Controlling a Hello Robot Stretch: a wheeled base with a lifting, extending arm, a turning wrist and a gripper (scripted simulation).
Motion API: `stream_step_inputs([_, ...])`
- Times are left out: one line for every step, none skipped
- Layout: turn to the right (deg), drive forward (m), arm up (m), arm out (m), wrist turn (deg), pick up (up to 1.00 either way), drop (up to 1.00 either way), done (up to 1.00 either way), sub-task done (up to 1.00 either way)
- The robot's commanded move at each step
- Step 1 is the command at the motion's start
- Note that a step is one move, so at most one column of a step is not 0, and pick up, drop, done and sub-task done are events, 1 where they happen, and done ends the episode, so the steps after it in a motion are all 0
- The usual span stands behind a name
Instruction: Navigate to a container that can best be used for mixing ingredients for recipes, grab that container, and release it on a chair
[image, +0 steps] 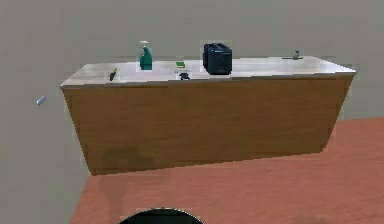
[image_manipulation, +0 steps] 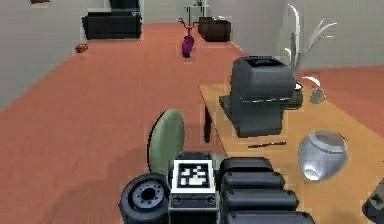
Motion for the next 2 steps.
stream_step_inputs([-36.0, 0.00, 0.00, 0.00, 0.0, 0.00, 0.00, 0.00, 0.00])
stream_step_inputs([0.0, 0.25, 0.00, 0.00, 0.0, 0.00, 0.00, 0.00, 0.00])
